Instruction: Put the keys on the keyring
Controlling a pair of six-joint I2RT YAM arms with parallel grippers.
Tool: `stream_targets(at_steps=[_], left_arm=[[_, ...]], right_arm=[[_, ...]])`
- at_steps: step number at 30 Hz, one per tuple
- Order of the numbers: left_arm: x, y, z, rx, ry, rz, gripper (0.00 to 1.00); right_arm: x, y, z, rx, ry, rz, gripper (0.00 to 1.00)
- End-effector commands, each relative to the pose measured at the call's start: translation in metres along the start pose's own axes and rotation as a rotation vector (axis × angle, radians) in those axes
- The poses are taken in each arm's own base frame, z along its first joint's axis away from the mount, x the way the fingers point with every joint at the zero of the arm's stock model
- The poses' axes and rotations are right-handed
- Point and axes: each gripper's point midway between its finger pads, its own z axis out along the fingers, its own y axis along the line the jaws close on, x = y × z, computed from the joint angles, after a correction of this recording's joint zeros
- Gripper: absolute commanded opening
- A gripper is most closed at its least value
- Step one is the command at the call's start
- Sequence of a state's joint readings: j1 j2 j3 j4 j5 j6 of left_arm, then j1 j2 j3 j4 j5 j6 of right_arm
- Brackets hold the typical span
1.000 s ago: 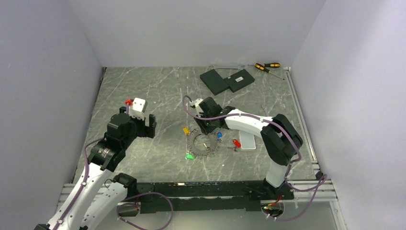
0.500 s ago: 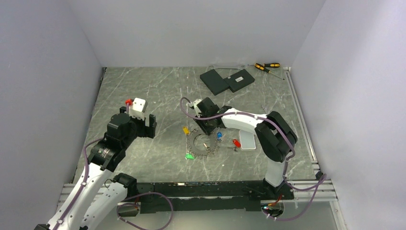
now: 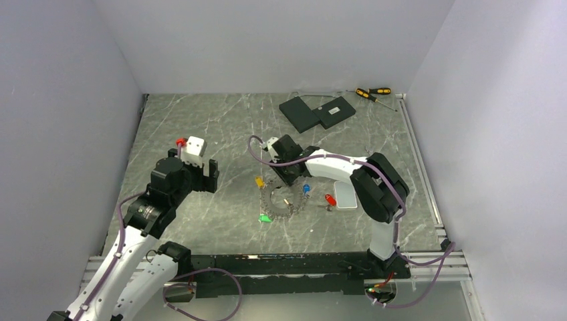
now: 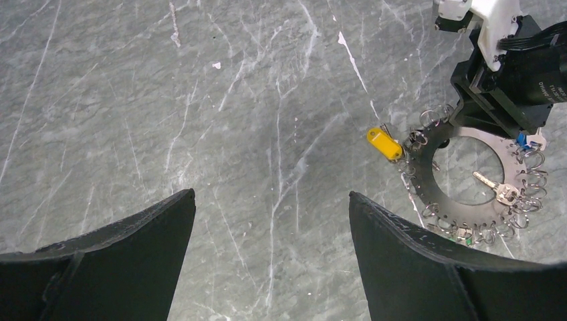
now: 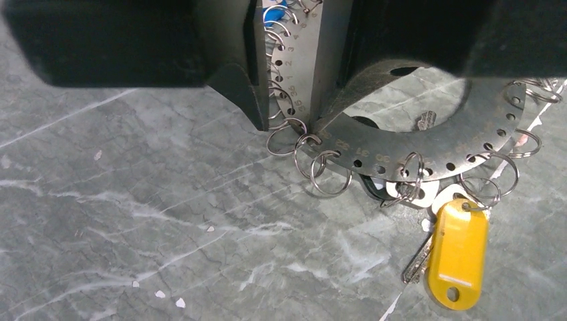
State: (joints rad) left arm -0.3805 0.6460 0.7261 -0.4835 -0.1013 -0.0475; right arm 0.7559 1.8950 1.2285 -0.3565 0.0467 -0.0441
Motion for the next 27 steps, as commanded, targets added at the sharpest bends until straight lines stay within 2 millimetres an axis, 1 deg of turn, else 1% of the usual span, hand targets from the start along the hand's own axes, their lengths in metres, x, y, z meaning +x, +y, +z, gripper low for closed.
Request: stream_targets(at_steps=[1,5,7,10,12,14,18,21,23,25,27], left_arm=[[-0.020,-0.002,-0.004,0.013,-0.056,-0.012,0.90],[-0.020,-0.002,-0.004,0.012,-0.055,-0.012,0.90],[-0.021,-0.002,-0.004,0.013,-0.056,-0.012,0.89],[-0.021,-0.002,-0.004,0.011,-0.056,-0.013,0.89],[-0.021,-0.002,-0.004,0.011,-0.057,-0.014,0.90],[-0.020,-0.001,-0.004,0.010,-0.056,-0.013,0.90],[-0.021,-0.001,-0.005,0.011,-0.059,-0.014,0.90],[-0.021,-0.002,-0.005,0.012,-0.060,-0.014,0.90],[-0.021,-0.002,-0.005,0.013,-0.061,-0.014,0.90],[-0.021,-0.001,-0.005,0.011,-0.061,-0.014,0.90],[-0.021,-0.001,-0.006,0.009,-0.062,-0.014,0.90]], right_arm=[[-0.016,-0.005,0.004,0.013,-0.036,-0.007,0.30],[-0.020,-0.001,0.004,-0.008,-0.052,0.002,0.30],[-0.023,0.000,0.004,-0.008,-0.062,0.008,0.33],[-0.025,0.000,0.005,-0.010,-0.065,0.018,0.39],[-0.027,0.002,0.006,-0.021,-0.069,0.024,0.41],[-0.029,0.003,0.005,-0.026,-0.079,0.036,0.42],[-0.036,-0.003,0.001,-0.026,-0.122,0.106,0.43],[-0.038,-0.006,0.002,-0.010,-0.111,0.103,0.43],[-0.039,-0.003,0.002,-0.025,-0.108,0.090,0.42],[-0.040,0.005,-0.002,-0.072,-0.126,0.083,0.43],[-0.040,0.007,-0.008,-0.083,-0.144,0.082,0.44]])
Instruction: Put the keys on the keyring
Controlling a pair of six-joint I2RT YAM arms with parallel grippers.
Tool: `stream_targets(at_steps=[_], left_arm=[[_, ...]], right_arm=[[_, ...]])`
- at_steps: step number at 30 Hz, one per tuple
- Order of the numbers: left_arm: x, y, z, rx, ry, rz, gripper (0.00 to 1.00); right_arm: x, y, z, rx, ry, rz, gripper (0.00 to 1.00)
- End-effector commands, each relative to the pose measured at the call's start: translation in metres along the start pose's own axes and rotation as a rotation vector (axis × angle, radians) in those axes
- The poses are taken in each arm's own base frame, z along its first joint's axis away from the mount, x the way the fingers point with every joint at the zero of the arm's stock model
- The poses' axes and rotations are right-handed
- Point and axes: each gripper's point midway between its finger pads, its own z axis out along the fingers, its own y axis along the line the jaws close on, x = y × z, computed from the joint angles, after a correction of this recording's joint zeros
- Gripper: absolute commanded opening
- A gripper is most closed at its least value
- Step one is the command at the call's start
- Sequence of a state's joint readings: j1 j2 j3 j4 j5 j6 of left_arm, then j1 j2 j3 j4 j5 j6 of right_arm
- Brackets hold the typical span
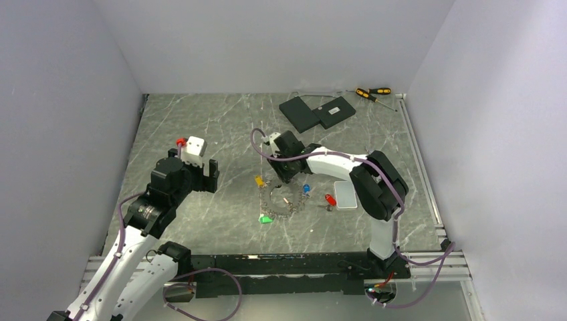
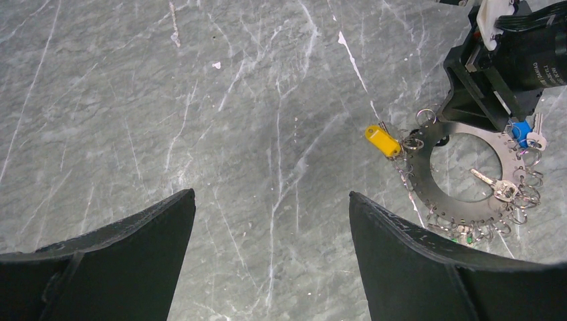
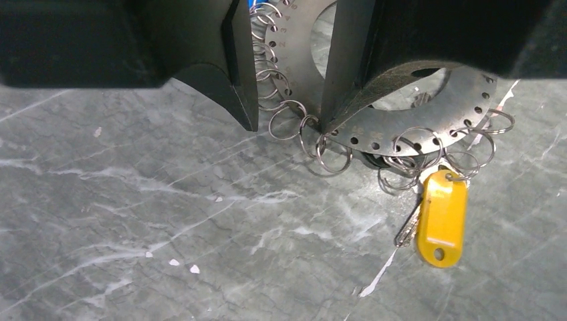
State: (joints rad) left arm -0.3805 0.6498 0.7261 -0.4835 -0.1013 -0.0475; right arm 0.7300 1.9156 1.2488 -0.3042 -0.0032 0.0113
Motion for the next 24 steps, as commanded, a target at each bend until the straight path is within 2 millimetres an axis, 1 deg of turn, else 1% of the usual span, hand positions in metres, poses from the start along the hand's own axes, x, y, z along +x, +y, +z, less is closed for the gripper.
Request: stream_targets(at_steps=[1,4,9,14,16,19,24], left_arm=[[-0.022,-0.001,-0.006,0.010,-0.066,-0.014,0.90],[-0.022,-0.001,-0.007,0.009,-0.067,-0.014,0.90],[-0.021,-0.002,-0.006,0.013,-0.064,-0.015,0.90],[-0.022,-0.002,-0.007,0.013,-0.067,-0.016,0.90],[-0.022,-0.001,-0.006,0.011,-0.065,-0.016,0.90],[-0.022,-0.001,-0.006,0.010,-0.065,-0.015,0.90],[-0.022,-0.001,-0.006,0.012,-0.064,-0.016,0.90]], right_arm=[[-0.023,0.009,-0.015,-0.051,-0.094,-0.012,0.44],[-0.016,0.009,-0.017,-0.051,-0.084,-0.016,0.43],[-0.006,0.010,-0.011,-0.060,-0.052,-0.021,0.40],[-0.004,0.008,-0.006,-0.069,-0.050,-0.022,0.33],[-0.002,0.006,-0.004,-0.072,-0.044,-0.018,0.29],[-0.001,0.000,-0.003,-0.067,-0.047,-0.004,0.26],[0.002,-0.002,0.001,-0.072,-0.040,0.006,0.19]])
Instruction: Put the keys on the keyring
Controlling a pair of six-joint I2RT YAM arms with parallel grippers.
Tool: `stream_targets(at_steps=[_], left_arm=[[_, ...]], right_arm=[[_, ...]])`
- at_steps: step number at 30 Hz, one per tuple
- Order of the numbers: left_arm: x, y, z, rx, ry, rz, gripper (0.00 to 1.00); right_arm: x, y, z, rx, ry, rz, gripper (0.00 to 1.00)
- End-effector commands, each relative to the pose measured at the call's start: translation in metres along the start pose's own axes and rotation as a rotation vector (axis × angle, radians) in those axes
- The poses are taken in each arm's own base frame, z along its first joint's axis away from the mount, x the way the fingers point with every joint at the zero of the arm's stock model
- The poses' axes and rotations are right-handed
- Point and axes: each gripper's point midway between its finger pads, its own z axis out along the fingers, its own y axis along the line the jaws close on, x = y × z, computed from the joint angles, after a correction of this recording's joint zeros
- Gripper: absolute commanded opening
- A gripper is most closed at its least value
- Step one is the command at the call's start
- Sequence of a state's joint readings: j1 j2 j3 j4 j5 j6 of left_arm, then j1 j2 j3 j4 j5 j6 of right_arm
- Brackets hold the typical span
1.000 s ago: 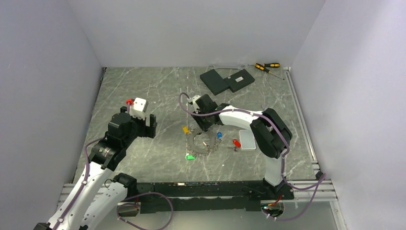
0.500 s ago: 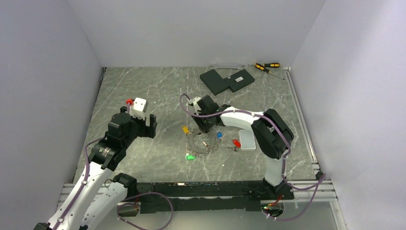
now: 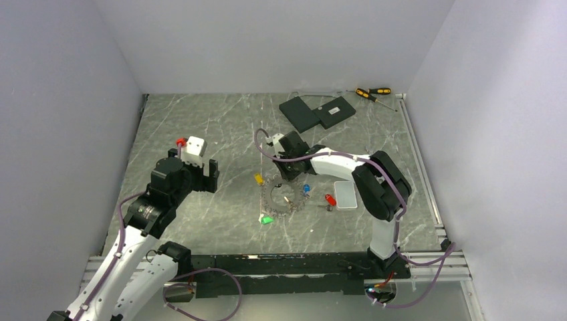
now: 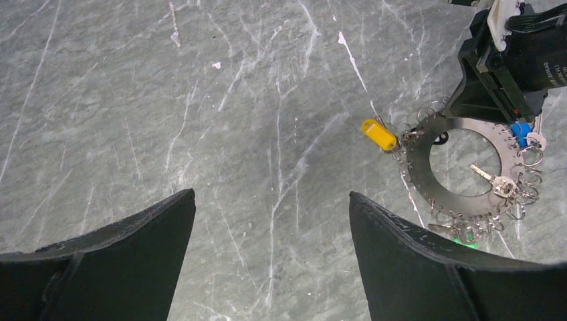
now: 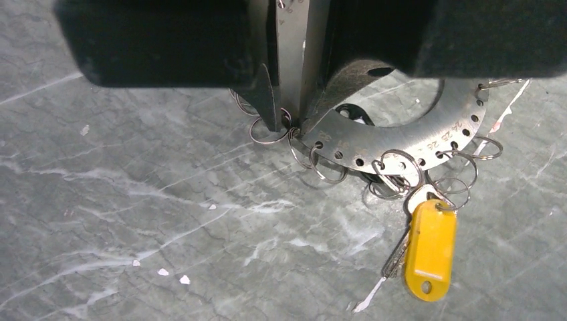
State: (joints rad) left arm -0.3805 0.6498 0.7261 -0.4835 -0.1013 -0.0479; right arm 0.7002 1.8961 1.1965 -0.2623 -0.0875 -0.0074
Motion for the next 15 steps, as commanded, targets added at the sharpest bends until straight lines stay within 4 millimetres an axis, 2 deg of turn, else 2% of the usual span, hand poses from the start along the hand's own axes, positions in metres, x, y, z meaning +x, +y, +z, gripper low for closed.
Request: stream_targets(at_steps=[1,7,10,15], left_arm=[[-0.021,-0.002,-0.006,0.013,-0.063,-0.015,0.90],[-0.022,-0.002,-0.006,0.013,-0.066,-0.015,0.90],[-0.022,-0.002,-0.006,0.013,-0.066,-0.015,0.90],[-0.023,-0.002,-0.007,0.014,-0.070,-0.016,0.90]], right_arm=[[-0.005,-0.003,0.002,-0.006,-0.027,0.000,0.17],[-0.005,0.001,0.002,-0.030,-0.036,-0.004,0.00],[-0.007,0.003,-0.001,-0.042,-0.054,-0.009,0.00],[-0.024,0.010,-0.020,-0.082,-0.139,-0.002,0.00]])
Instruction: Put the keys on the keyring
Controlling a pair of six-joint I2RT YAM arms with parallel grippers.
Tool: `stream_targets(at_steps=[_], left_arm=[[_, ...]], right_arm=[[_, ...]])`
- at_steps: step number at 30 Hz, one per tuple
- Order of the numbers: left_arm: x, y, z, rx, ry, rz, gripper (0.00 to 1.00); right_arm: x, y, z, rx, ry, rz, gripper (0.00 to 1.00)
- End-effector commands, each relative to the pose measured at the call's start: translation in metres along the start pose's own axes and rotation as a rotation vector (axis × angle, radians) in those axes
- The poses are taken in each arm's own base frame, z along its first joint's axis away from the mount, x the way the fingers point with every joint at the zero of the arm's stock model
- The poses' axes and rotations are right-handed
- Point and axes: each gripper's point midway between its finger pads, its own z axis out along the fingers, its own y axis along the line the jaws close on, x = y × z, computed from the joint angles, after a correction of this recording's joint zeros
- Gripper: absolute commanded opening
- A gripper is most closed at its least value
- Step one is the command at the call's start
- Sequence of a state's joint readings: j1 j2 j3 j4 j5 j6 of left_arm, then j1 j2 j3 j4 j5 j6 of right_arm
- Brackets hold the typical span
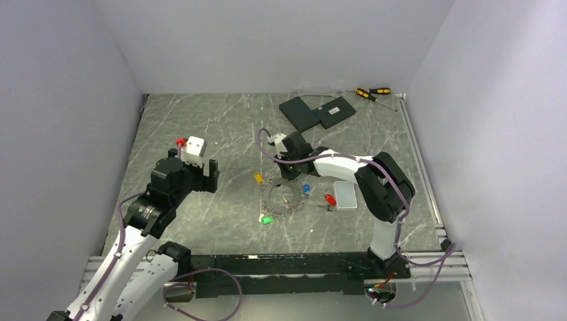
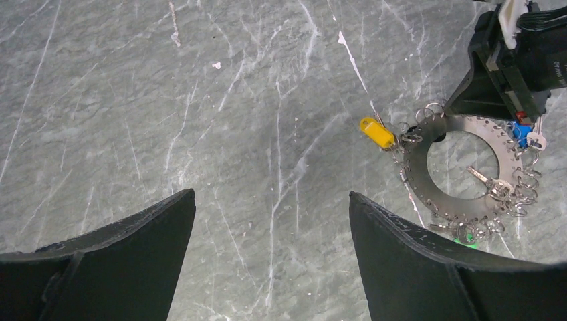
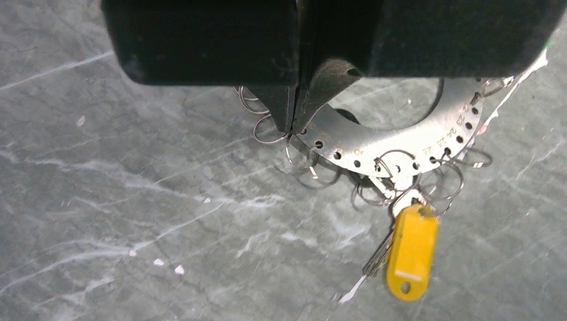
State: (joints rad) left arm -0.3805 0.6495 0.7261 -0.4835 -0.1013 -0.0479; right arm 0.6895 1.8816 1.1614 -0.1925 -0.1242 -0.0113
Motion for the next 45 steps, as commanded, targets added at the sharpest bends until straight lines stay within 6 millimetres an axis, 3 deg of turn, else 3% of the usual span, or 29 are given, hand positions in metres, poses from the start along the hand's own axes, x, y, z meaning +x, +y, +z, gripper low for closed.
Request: stream_targets(at_steps=[1,6,17,23,33,40,45], left_arm=[[-0.022,-0.002,-0.007,0.013,-0.068,-0.015,0.90],[-0.023,-0.002,-0.007,0.014,-0.072,-0.017,0.90],[-0.024,-0.003,-0.008,0.021,-0.076,-0.016,0.90],[-0.030,-0.015,-0.013,0.096,-0.115,-0.005,0.90],[-0.043,-0.062,-0.031,0.379,-0.198,0.048,0.87],[-0.045,-0.114,-0.047,0.723,-0.238,0.132,0.83],[-0.056,-0.132,-0.054,0.853,-0.280,0.184,0.80]], right_arm=[[-0.023,0.010,-0.023,-0.062,-0.106,0.001,0.00],[-0.033,0.012,-0.039,-0.111,-0.176,0.047,0.00],[-0.036,0.017,-0.054,-0.212,-0.259,0.094,0.00],[-0.045,0.027,-0.071,-0.283,-0.315,0.093,0.00],[-0.072,0.051,-0.120,-0.423,-0.427,0.085,0.00],[-0.073,0.066,-0.143,-0.496,-0.447,0.079,0.00],[-0.070,0.077,-0.157,-0.543,-0.463,0.070,0.00]])
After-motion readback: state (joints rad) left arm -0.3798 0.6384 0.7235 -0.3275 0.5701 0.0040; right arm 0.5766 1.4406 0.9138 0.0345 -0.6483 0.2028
